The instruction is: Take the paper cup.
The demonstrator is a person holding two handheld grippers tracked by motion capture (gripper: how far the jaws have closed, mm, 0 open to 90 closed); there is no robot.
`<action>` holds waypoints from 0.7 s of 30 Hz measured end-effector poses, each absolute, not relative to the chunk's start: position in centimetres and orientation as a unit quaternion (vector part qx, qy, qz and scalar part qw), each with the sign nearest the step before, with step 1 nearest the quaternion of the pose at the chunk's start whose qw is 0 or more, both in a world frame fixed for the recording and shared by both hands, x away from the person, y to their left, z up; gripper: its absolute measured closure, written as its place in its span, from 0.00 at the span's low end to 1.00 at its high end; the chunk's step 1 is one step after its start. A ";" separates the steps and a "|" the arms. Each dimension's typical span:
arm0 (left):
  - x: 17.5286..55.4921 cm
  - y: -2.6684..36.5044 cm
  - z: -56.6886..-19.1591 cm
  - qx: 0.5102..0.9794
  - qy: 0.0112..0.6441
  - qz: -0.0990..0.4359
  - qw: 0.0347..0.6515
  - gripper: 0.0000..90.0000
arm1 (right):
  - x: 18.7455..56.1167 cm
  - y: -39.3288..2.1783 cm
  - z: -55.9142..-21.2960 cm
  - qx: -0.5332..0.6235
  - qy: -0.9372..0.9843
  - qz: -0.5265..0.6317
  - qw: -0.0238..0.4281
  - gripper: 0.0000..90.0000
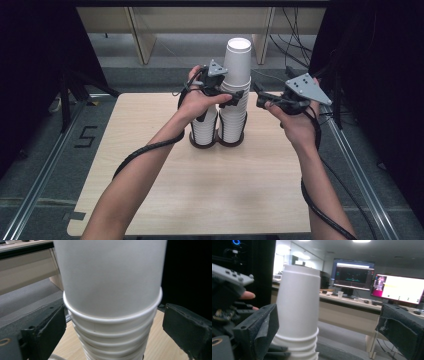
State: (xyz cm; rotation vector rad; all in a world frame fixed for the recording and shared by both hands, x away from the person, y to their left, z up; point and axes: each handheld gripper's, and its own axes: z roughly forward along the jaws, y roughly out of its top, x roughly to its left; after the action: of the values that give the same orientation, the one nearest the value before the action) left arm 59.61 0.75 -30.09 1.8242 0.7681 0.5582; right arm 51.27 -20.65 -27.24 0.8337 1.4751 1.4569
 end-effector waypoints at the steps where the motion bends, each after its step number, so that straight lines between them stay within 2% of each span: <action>1: 59.7 0.7 -30.1 0.759 0.322 0.231 0.516 0.06 | 51.6 -20.4 -26.9 0.336 0.597 0.587 0.432 0.05; 12: 59.8 0.5 -30.0 0.761 0.321 0.226 0.516 0.11 | 56.1 -17.9 -25.1 0.348 0.637 0.589 0.355 0.07; 21: 59.9 0.6 -30.0 0.762 0.320 0.223 0.516 0.11 | 58.0 -15.9 -24.8 0.350 0.666 0.565 0.337 0.06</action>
State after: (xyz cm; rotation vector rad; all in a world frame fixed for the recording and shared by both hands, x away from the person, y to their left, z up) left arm 59.85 0.65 -30.02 1.8311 0.7690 0.5364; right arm 58.03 -15.90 -24.82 0.9129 1.7374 1.4740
